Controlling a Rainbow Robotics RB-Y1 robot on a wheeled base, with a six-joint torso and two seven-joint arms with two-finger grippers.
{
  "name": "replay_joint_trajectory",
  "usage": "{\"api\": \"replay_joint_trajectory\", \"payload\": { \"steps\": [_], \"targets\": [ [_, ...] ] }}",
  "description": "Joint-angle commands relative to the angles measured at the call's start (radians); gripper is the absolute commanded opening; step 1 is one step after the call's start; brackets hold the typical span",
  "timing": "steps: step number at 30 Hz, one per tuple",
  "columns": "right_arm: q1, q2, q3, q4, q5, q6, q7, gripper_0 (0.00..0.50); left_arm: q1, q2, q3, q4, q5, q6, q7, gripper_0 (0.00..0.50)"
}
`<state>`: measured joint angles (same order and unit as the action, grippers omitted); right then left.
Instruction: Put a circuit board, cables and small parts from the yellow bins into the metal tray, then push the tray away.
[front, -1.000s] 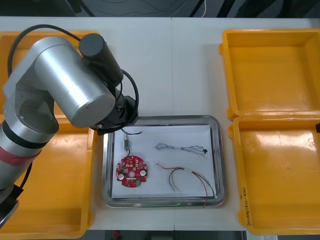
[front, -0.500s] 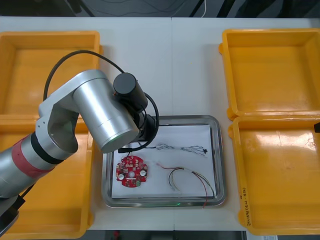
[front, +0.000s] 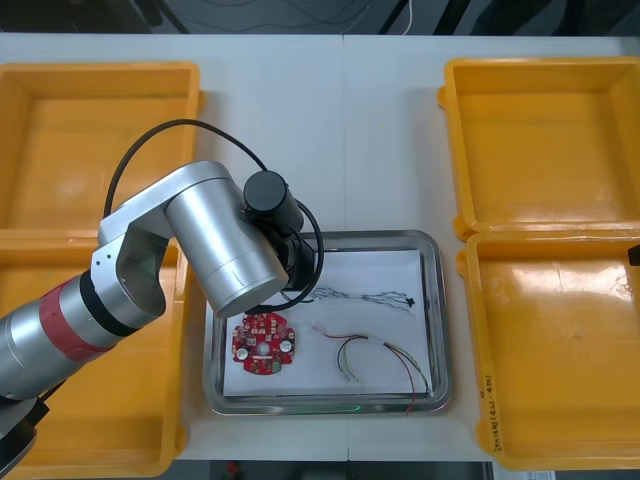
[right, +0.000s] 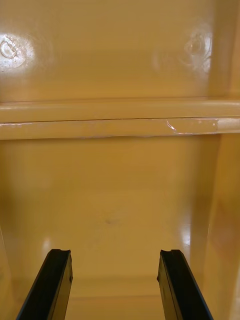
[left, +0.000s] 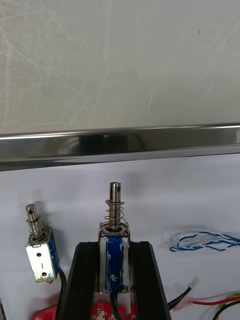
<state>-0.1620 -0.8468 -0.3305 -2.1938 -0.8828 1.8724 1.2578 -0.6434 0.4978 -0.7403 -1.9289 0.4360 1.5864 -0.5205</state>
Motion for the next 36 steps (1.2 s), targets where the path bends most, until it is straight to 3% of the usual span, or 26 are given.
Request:
{"api": "replay_joint_trajectory", "payload": {
  "steps": [1,2,4,8,19,23,26,36],
  "targets": [
    [0.01,0.006,-0.035,-0.007,-0.001,-0.01,0.02,0.5,0.004,-0.013,-0.011,-0.01,-0.019,-0.017,0.059,0.246],
    [0.01,0.006,-0.035,-0.007,-0.002,-0.012,0.02,0.5,0.004,-0.013,-0.011,-0.008,-0.02,-0.016,0.059,0.326],
    [0.01,0.006,-0.035,-0.007,-0.002,-0.012,0.02,0.5,0.004,-0.013,-0.011,-0.01,-0.023,-0.016,0.059,0.406],
    [0.01,0.006,-0.035,-0.006,-0.002,-0.012,0.02,0.5,0.004,-0.013,-0.011,-0.01,-0.026,-0.016,0.059,0.493],
    [0.01,0.006,-0.035,-0.007,-0.001,-0.012,0.02,0.5,0.004,0.016,0.021,-0.053,-0.011,0.004,0.06,0.5],
    [0.01,0.006,-0.035,-0.007,-0.001,-0.012,0.02,0.5,0.002,0.027,0.084,-0.091,0.036,0.047,0.05,0.5],
    [0.01,0.006,-0.035,-0.007,-0.005,-0.012,0.018,0.5,-0.005,0.05,0.188,-0.145,0.127,0.121,0.036,0.5],
    [0.004,-0.017,-0.018,-0.027,-0.034,-0.013,0.014,0.5,-0.018,0.13,0.432,-0.228,0.3,0.305,-0.006,0.5]
  ]
}}
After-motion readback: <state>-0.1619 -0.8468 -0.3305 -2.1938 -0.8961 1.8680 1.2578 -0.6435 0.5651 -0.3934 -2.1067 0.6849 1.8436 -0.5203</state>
